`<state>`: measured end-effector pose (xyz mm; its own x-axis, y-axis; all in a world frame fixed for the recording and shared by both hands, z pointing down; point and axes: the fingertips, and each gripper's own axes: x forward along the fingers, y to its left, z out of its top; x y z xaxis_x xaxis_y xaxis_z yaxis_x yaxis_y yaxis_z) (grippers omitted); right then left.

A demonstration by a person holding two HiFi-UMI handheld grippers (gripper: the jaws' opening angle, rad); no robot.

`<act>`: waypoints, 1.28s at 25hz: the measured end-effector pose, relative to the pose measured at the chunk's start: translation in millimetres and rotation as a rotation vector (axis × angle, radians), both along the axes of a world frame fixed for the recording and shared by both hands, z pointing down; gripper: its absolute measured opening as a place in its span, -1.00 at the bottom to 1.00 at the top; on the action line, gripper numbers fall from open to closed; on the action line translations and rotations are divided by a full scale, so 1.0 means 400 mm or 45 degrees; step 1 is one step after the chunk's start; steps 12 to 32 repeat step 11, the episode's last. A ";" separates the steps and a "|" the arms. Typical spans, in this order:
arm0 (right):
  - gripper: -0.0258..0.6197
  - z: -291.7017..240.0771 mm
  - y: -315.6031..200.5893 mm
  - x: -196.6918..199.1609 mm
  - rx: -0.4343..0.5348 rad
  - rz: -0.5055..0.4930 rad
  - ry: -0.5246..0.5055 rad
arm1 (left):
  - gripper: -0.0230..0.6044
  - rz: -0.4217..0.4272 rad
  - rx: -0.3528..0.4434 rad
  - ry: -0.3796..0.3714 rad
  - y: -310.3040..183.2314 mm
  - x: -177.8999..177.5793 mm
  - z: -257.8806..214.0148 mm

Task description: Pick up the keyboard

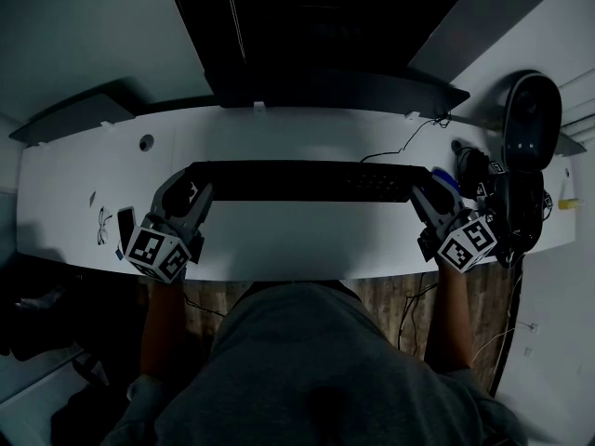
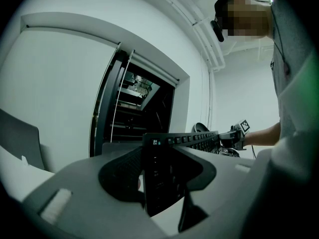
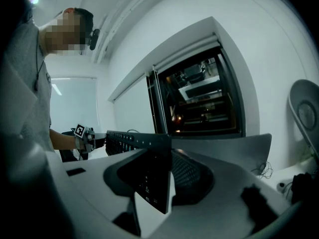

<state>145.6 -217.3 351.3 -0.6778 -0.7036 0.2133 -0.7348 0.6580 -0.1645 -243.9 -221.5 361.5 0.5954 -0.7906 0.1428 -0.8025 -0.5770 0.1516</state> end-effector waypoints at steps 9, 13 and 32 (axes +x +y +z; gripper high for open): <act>-0.45 0.006 -0.007 0.001 0.002 0.004 -0.005 | -0.33 0.005 -0.009 -0.011 -0.006 0.011 -0.009; -0.45 0.009 -0.006 0.004 -0.001 0.006 -0.009 | -0.33 0.009 -0.011 -0.018 -0.005 0.012 -0.008; -0.45 0.009 -0.006 0.004 -0.001 0.006 -0.009 | -0.33 0.009 -0.011 -0.018 -0.005 0.012 -0.008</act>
